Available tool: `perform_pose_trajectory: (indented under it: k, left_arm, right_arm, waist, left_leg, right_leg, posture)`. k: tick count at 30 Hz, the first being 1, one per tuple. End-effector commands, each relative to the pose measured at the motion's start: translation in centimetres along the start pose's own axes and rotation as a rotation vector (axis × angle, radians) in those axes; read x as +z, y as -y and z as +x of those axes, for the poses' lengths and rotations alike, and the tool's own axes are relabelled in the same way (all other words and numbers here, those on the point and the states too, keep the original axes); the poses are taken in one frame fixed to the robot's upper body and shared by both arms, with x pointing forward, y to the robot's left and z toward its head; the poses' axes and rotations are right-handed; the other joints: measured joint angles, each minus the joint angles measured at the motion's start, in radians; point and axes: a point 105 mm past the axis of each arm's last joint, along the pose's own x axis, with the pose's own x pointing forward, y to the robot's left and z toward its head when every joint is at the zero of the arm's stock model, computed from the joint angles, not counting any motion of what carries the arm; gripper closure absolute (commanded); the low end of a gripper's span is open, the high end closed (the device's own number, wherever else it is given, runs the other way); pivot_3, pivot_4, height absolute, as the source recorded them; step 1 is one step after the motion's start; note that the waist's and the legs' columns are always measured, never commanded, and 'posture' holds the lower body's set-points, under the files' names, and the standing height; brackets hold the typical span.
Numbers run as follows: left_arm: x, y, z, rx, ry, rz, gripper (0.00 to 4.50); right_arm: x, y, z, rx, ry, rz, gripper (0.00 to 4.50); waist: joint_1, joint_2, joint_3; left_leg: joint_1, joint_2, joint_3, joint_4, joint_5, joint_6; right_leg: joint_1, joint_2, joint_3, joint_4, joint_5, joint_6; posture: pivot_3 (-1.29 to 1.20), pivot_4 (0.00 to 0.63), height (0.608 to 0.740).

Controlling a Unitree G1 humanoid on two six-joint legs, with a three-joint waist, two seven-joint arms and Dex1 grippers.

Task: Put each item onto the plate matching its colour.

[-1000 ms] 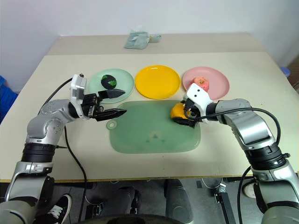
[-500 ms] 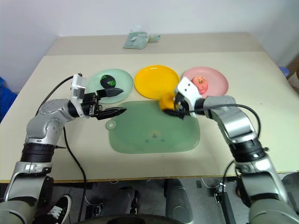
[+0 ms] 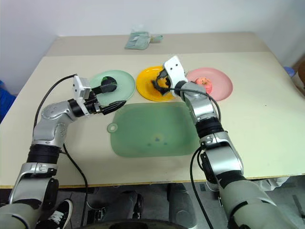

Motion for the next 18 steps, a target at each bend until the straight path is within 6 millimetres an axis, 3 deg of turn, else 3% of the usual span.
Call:
perform_pose_trajectory:
  k: [1, 5, 11, 15, 18]
  left_arm:
    - [2.4, 0.3, -1.9, -0.025, 0.079, 0.059, 0.00]
    - [3.2, 0.5, -3.8, -0.018, 0.088, 0.060, 0.00]
    - [4.3, 0.9, -5.7, -0.032, 0.075, 0.042, 0.00]
    - [4.8, 1.4, -5.3, -0.062, 0.074, 0.040, 0.00]
    - [5.1, 1.6, -4.3, -0.077, 0.084, 0.045, 0.00]
  right_arm:
    - [4.0, -0.1, -0.9, 0.084, 0.208, 0.167, 0.02]
    - [3.7, -2.3, -3.8, 0.291, 0.241, 0.122, 0.02]
    - [0.8, -5.7, -9.6, 0.576, 0.117, 0.044, 0.02]
    - [-0.1, -6.3, -12.0, 0.608, 0.065, 0.012, 0.02]
    - [-0.8, -6.4, -12.8, 0.608, 0.022, 0.027, 0.02]
  waist:
    - [-0.003, 0.000, 0.000]
    - [-0.003, 0.000, 0.000]
    - [0.003, 0.000, 0.000]
    - [0.003, 0.000, 0.000]
    - [0.004, 0.000, 0.000]
  left_leg:
    - [0.000, 0.000, 0.000, 0.000, 0.000, 0.000]
    - [0.000, 0.001, 0.000, -0.001, 0.000, 0.000]
    - [0.000, 0.000, 0.000, 0.000, -0.001, 0.002]
    - [0.001, 0.001, 0.000, 0.000, -0.001, 0.002]
    - [0.002, 0.001, 0.000, 0.000, -0.001, 0.002]
  right_leg:
    - [0.000, 0.000, 0.000, 0.000, 0.000, 0.000]
    - [0.000, 0.001, 0.000, 0.000, 0.000, 0.000]
    - [0.001, 0.000, 0.000, 0.000, 0.000, 0.000]
    - [0.002, 0.001, 0.000, 0.000, 0.000, 0.000]
    - [0.002, 0.001, 0.000, 0.000, 0.000, 0.000]
  posture:
    - [0.00, 0.150, 0.740]
    - [0.00, 0.150, 0.740]
    - [0.00, 0.150, 0.740]
    - [0.00, 0.150, 0.740]
    - [0.00, 0.150, 0.740]
